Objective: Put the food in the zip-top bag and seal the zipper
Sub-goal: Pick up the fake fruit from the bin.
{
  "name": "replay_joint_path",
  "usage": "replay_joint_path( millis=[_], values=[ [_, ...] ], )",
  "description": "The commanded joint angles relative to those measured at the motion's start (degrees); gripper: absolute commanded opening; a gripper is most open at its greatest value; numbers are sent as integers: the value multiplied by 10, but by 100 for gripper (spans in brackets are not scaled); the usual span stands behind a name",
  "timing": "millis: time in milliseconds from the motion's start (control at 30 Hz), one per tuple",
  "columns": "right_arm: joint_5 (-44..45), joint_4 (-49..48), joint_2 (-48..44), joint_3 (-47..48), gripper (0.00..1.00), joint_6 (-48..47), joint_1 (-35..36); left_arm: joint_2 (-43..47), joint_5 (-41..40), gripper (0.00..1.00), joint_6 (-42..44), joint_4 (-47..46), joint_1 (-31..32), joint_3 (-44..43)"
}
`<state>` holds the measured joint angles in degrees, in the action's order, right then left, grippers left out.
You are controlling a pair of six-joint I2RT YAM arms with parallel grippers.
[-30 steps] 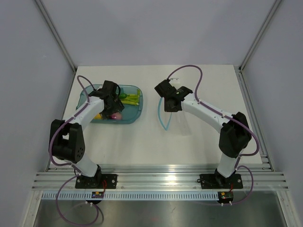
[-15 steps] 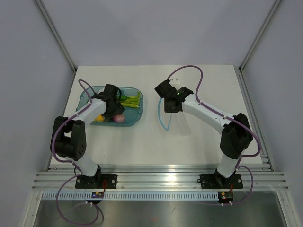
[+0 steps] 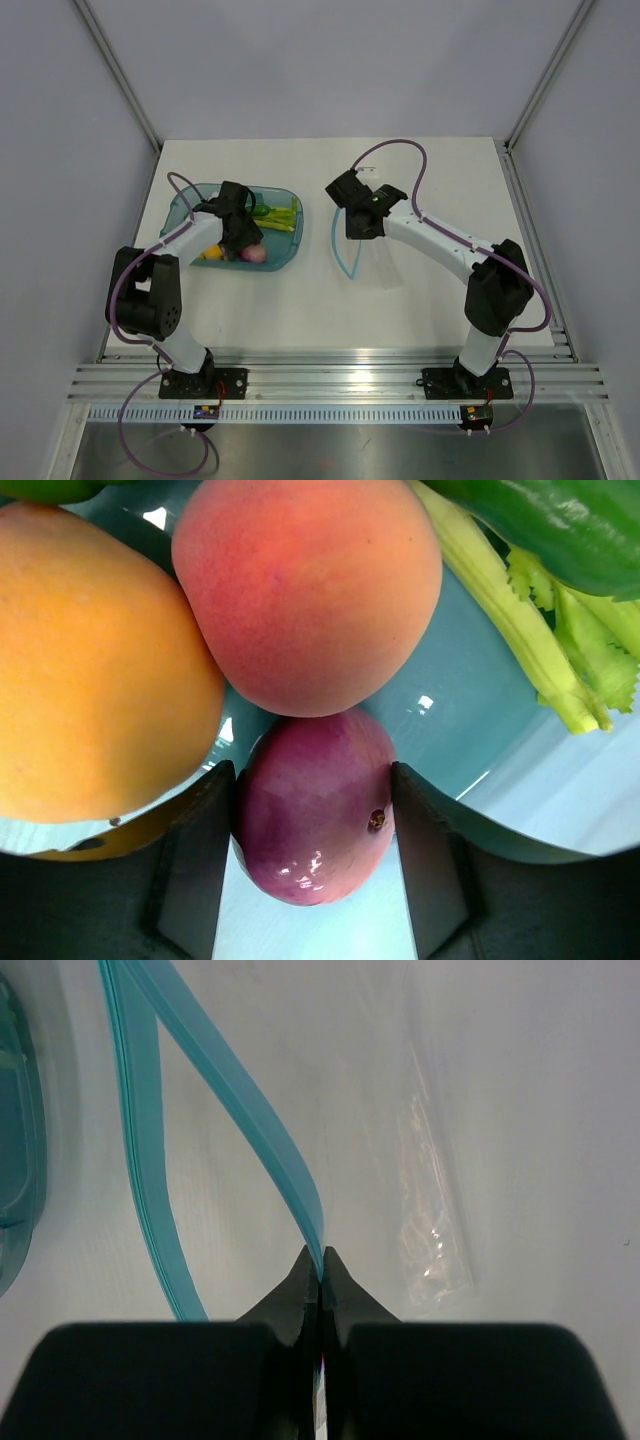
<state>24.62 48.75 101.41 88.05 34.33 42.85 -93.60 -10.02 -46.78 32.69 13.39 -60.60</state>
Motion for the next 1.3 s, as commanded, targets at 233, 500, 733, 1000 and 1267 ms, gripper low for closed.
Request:
replay_joint_path(
  millis=[233, 500, 733, 1000, 1267],
  values=[
    [-5, 4, 7, 44, 0, 3, 14, 89, 12, 31, 18, 26, -1, -14],
    [-8, 51, 97, 175, 0, 0, 39, 130, 55, 24, 42, 44, -1, -69],
    [-35, 38, 126, 200, 0, 7, 44, 174, 136, 22, 85, 37, -1, -98],
    [-56, 37, 149, 222, 0, 11, 48, 199, 217, 22, 68, -2, 28, -92],
    [-83, 32, 150, 229, 0, 15, 48, 172, 258, 22, 34, -53, 81, -73]
  ],
)
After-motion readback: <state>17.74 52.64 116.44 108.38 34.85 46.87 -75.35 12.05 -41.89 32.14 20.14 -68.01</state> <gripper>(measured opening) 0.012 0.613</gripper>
